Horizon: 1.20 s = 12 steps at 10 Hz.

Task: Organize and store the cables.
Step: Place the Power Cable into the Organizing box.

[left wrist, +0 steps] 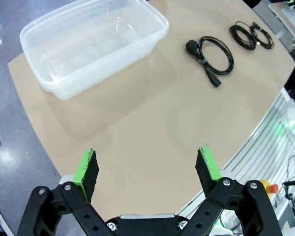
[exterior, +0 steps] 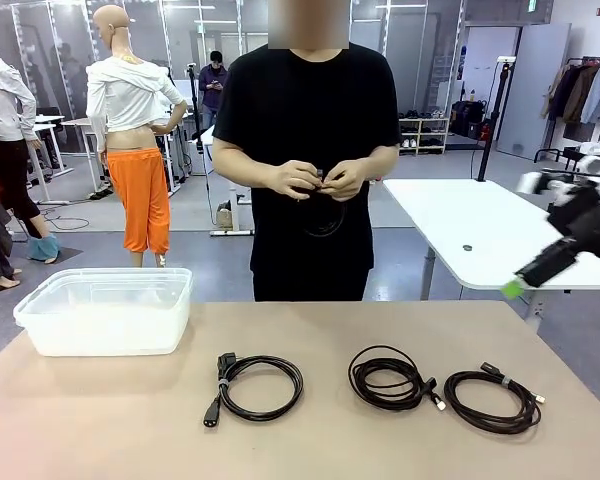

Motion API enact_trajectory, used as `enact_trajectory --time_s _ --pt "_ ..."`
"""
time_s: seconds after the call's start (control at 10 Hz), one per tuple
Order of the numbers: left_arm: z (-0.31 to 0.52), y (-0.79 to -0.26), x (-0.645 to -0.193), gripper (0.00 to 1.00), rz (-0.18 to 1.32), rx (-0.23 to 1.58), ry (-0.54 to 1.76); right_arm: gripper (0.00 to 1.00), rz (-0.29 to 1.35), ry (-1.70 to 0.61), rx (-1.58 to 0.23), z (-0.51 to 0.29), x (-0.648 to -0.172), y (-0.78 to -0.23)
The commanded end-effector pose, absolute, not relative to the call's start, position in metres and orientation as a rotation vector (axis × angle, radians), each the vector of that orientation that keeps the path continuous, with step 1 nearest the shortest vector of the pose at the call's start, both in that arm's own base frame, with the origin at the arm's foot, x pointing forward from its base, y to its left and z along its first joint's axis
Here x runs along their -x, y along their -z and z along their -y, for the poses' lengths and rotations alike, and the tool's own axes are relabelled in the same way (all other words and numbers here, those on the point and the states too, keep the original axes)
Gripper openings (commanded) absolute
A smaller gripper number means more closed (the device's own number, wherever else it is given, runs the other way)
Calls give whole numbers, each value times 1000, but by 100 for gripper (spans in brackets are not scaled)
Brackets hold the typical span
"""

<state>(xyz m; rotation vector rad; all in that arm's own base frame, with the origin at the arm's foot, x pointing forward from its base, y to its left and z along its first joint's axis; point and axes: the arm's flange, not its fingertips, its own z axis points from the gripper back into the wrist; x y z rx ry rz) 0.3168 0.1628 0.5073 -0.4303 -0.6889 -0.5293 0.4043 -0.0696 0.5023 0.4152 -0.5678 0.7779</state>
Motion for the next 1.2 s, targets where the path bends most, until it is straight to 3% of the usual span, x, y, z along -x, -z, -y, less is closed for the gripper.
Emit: enact_trajectory --time_s 0.0,0.5,1.1 --pt "-165 -508 -317 100 699 444 548 100 706 -752 -441 108 -369 -482" --pt "-165 -508 -317 100 699 444 548 100 775 -625 -412 192 -329 -439" --pt "-165 -508 -317 100 699 444 548 100 753 -599 -408 205 -316 -437"
